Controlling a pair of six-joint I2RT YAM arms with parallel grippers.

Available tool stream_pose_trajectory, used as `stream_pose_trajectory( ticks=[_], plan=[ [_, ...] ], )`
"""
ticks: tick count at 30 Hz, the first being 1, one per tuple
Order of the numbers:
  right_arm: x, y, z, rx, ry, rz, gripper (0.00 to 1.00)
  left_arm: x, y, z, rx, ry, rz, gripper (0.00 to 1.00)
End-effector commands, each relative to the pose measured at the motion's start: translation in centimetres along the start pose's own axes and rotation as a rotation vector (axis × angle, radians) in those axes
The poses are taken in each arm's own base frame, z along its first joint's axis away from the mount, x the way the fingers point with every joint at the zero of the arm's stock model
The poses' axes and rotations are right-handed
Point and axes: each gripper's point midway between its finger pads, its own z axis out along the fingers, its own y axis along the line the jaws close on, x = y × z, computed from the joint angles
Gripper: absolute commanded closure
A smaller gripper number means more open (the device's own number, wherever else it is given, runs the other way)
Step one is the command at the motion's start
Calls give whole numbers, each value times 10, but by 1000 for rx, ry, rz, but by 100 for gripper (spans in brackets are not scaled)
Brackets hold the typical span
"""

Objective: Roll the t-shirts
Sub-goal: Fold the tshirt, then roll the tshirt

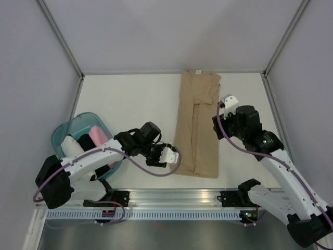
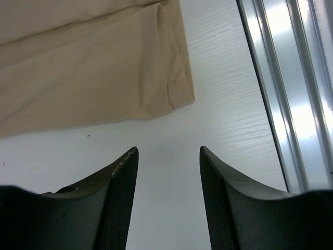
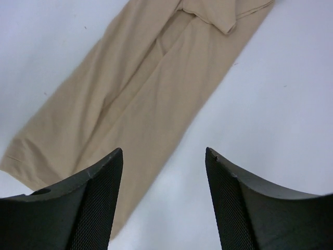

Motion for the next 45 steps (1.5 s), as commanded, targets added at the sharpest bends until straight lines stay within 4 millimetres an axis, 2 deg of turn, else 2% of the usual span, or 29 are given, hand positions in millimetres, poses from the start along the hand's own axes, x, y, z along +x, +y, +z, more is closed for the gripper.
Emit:
stream_pose_trajectory(
  ticks=[1, 2, 3, 4, 6, 7, 9, 10, 13, 15, 18, 23, 30, 33, 36, 38, 39, 41, 42, 45],
  plan=[
    [29, -10, -10, 8, 20, -236, 30, -23, 8, 31, -52, -157, 430, 43],
    [32, -5, -11, -28, 8, -261, 29, -25, 9, 36, -72, -160, 470, 43],
    [35, -1, -14, -61, -7, -324, 27, -16, 6, 45, -76, -134, 491, 43],
    [47, 6, -13, -113, 17, -373, 26, -21, 12, 48, -110, -145, 512, 43],
    [65, 9, -11, -167, 71, -479, 26, -13, 12, 58, -93, -117, 513, 42],
    [95, 16, -12, -293, 145, -674, 26, -11, 14, 62, -89, -106, 511, 42],
    [134, 23, -16, -445, 244, -844, 29, -9, 21, 66, -103, -82, 502, 42],
    [163, 26, -21, -540, 317, -917, 30, -4, 21, 72, -92, -65, 496, 41],
    [199, 37, -24, -664, 392, -963, 36, 3, 27, 78, -108, -30, 501, 41],
    [213, 44, -24, -715, 409, -968, 38, 5, 29, 80, -109, -21, 494, 41],
    [216, 58, -22, -792, 376, -1023, 39, 10, 22, 85, -78, -21, 478, 41],
    [220, 82, -16, -888, 292, -1083, 36, 18, -1, 95, -6, -31, 476, 41],
    [237, 91, -4, -929, 296, -1130, 37, 19, -3, 104, 17, -19, 441, 43],
    [246, 91, -2, -941, 327, -1130, 42, 19, -5, 108, 34, -24, 455, 46],
    [251, 86, -1, -916, 347, -1135, 54, 21, -7, 109, 42, -22, 446, 56],
    [249, 86, 1, -905, 344, -1126, 67, 20, -9, 110, 51, -29, 429, 68],
    [249, 86, 1, -897, 351, -1113, 76, 17, -8, 108, 48, -36, 417, 78],
    [248, 86, 2, -887, 357, -1099, 83, 13, -8, 107, 47, -45, 391, 88],
    [242, 87, 3, -880, 347, -1089, 87, 9, -8, 105, 45, -53, 375, 97],
    [225, 96, -4, -906, 326, -1027, 90, -7, -5, 96, 39, -76, 257, 98]
  ],
)
